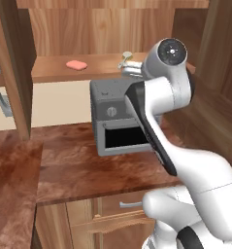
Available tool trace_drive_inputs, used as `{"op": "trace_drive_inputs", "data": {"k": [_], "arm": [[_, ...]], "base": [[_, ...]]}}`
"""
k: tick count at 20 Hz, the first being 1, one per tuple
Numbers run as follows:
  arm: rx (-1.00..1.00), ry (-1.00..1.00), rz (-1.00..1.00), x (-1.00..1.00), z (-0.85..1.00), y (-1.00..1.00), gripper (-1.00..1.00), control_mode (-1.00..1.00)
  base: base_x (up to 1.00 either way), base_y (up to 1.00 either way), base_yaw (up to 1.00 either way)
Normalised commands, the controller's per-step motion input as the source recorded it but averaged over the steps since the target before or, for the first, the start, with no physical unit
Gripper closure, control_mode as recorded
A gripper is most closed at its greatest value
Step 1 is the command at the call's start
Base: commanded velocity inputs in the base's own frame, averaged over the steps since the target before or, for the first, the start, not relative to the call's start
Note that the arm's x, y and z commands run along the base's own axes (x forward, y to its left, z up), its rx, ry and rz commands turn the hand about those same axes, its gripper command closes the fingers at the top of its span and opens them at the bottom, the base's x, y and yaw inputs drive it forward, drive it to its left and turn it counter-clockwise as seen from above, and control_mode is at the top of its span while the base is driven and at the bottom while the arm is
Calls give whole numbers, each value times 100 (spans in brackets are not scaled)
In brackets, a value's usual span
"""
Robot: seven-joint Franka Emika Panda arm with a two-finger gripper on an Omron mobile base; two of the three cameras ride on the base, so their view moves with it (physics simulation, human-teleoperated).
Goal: Locate and retrieve the bar soap and dish brush from the cabinet. Place them next to the sink.
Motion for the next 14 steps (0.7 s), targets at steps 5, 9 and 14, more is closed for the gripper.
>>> {"op": "trace_drive_inputs", "data": {"k": [5,9,14], "arm": [[0,0,7,11,40,3,-100,-100],[-2,0,3,31,20,1,-100,-100],[-3,0,-1,30,-10,0,-100,-100]], "base": [[0,0,0],[0,0,0],[0,0,0]]}}
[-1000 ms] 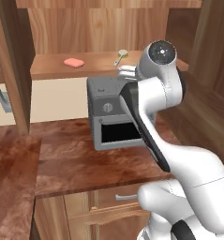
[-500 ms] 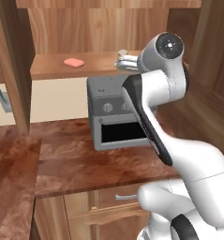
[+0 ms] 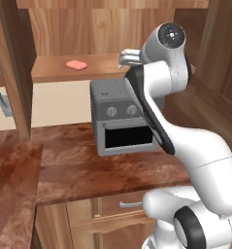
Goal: Locate and retrieve the bar soap and dish brush from the cabinet. Place them next to the sink.
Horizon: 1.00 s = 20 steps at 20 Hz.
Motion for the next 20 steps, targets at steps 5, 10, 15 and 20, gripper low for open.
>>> {"op": "trace_drive_inputs", "data": {"k": [5,10,15,20], "arm": [[-4,0,0,40,-20,0,-100,-100],[-2,-6,1,48,-10,0,-100,-100],[-1,4,1,49,-1,0,-100,-100],[-3,14,1,47,0,1,-100,-100]], "base": [[0,0,0],[0,0,0],[0,0,0],[0,0,0]]}}
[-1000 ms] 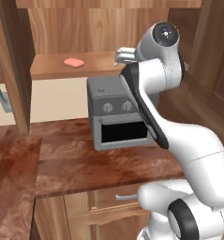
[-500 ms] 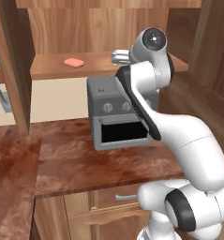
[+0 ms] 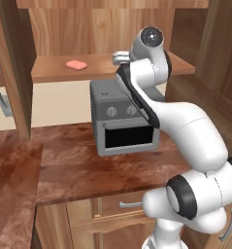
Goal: Locate and retrieve the bar soap and dish brush from the cabinet. Place them next to the sink.
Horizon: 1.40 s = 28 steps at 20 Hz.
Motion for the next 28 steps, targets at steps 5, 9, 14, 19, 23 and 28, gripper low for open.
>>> {"op": "trace_drive_inputs", "data": {"k": [5,9,14,19,23,28], "arm": [[-4,5,0,45,-1,10,-100,-100],[-2,0,0,35,-4,10,-100,-100],[0,0,0,18,-16,4,-100,-100],[-1,0,0,19,-19,0,-100,-100],[-2,0,0,28,-13,0,-100,-100],[-3,4,0,33,-2,0,-100,-100]], "base": [[0,0,0],[0,0,0],[0,0,0],[0,0,0],[0,0,0],[0,0,0]]}}
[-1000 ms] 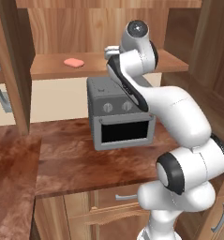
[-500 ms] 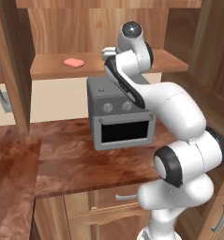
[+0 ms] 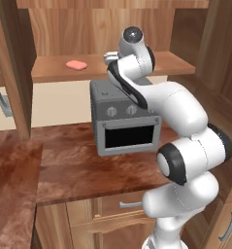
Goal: Locate and retrieve the bar soap and dish brush from the cabinet. Place them next to the sink.
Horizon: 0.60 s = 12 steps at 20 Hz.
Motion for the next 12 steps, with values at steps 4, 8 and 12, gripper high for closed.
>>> {"op": "trace_drive_inputs", "data": {"k": [4,8,12], "arm": [[-4,8,0,31,0,0,-100,-100],[-3,6,0,31,0,2,-100,-100],[-1,0,0,21,-1,6,-100,-100]], "base": [[0,0,0],[0,0,0],[0,0,0]]}}
